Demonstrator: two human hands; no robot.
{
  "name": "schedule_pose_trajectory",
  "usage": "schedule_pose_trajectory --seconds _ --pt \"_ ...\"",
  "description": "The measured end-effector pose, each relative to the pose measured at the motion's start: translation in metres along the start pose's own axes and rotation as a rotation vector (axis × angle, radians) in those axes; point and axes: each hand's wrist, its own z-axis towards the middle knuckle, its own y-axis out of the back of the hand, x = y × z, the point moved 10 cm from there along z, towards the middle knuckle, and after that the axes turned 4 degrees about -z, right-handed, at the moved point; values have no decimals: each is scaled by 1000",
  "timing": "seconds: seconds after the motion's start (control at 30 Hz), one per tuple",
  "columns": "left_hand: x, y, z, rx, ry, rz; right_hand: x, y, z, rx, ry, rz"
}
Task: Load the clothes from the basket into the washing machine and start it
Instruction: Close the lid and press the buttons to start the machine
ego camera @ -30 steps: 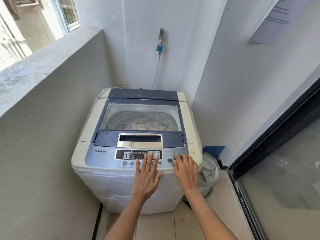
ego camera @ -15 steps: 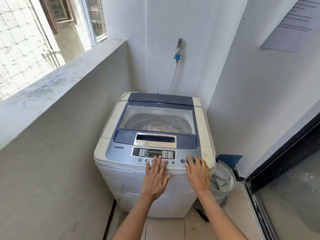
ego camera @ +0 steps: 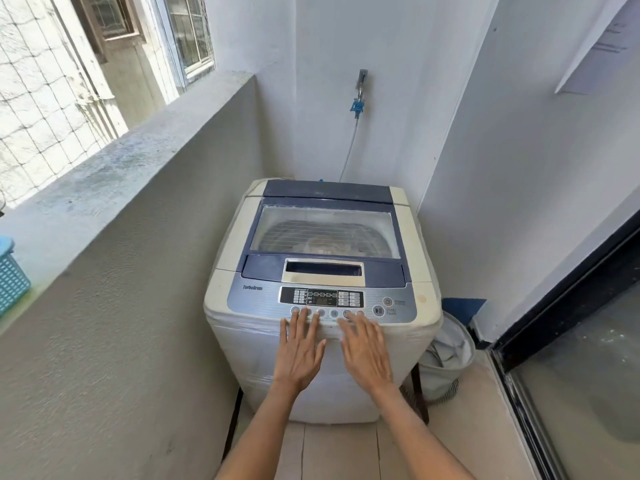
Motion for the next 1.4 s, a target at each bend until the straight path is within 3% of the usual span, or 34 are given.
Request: schedule_pose_trajectory --seconds 0.1,0.23,0.67,0.87,1.4 --pt "10 4 1 -44 -31 26 32 -12 1 55 24 58" --pt "16 1 5 32 -61 40 43 -21 6 125 -8 55" --pt "-39 0 16 109 -248 62 -9 -10 2 169 -155 -7" --pt "-67 -10 22 203 -281 104 -43 -4 -2 110 -172 -67" --pt "-91 -1 34 78 -285 163 -59 33 8 -96 -131 -91"
